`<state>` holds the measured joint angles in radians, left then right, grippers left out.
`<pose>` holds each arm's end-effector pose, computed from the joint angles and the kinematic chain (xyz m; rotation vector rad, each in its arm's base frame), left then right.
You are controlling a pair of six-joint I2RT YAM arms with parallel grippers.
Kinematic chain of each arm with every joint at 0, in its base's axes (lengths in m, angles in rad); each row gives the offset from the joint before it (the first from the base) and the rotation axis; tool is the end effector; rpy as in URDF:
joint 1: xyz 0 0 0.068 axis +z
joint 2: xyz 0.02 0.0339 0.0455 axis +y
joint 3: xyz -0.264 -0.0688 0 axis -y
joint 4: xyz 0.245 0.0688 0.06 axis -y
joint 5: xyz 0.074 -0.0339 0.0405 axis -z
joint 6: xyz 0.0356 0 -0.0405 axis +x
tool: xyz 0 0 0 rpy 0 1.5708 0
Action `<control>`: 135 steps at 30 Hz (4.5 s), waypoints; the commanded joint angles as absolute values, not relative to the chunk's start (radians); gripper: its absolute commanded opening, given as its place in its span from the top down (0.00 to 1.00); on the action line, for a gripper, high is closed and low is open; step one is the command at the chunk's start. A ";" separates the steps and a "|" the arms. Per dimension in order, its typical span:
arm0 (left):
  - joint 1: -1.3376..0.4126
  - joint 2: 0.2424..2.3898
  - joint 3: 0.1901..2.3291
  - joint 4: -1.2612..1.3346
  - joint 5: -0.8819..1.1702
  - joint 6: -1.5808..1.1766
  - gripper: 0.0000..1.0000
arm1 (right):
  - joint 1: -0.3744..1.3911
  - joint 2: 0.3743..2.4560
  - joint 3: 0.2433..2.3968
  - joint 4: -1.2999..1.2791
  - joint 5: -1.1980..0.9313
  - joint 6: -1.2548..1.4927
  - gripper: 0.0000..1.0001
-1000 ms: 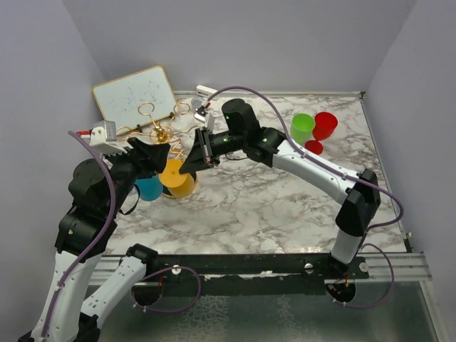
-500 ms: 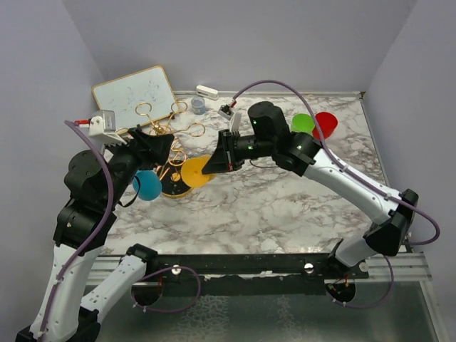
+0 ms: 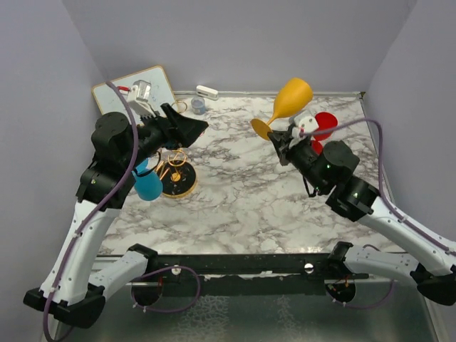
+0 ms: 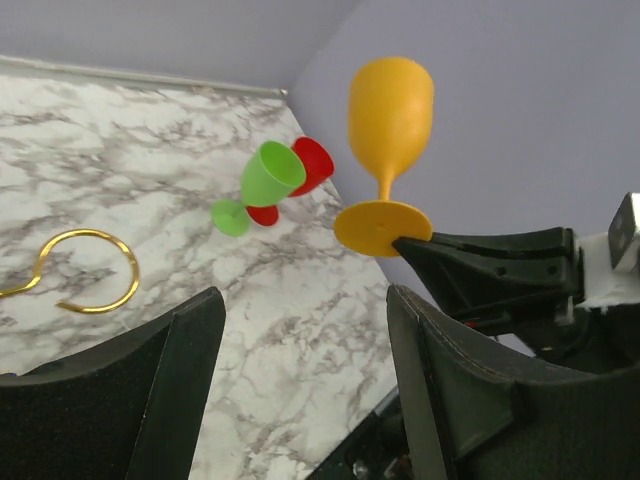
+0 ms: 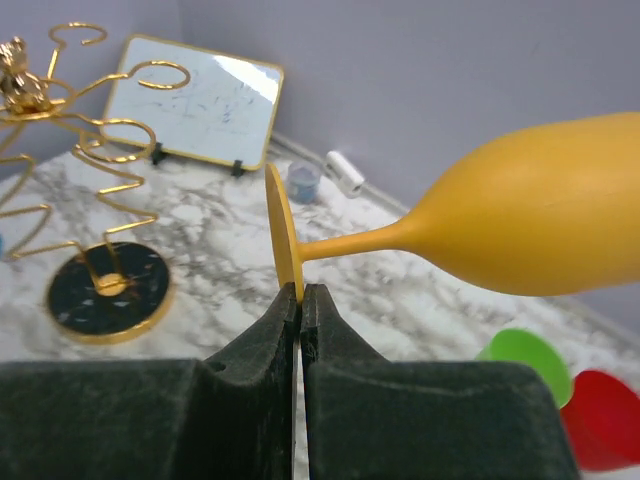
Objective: Take the wine glass off the wine glass rack
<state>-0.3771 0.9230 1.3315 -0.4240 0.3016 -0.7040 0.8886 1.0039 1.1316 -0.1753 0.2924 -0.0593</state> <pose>0.1539 -0.0723 0.4747 -0.0253 1.6933 -1.0669 0.1477 0.1655 0.4218 -0.5355 1.5409 0.4028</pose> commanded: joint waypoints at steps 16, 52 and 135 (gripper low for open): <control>-0.376 1.076 1.233 -0.090 0.734 -1.168 0.31 | 0.900 1.087 0.684 0.876 0.029 -0.835 0.99; -0.378 1.124 1.089 0.161 0.810 -1.314 0.84 | 0.956 1.153 0.710 0.821 -0.151 -0.959 0.99; -0.378 0.687 1.233 -0.592 -0.003 -0.582 0.43 | 0.760 1.381 1.778 -0.461 -0.326 0.279 0.99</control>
<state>-0.3790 0.6674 1.1961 -0.5488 0.0521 -0.5911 0.7582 1.4200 1.7634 -0.4984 -0.5014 0.2760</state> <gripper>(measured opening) 0.496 0.020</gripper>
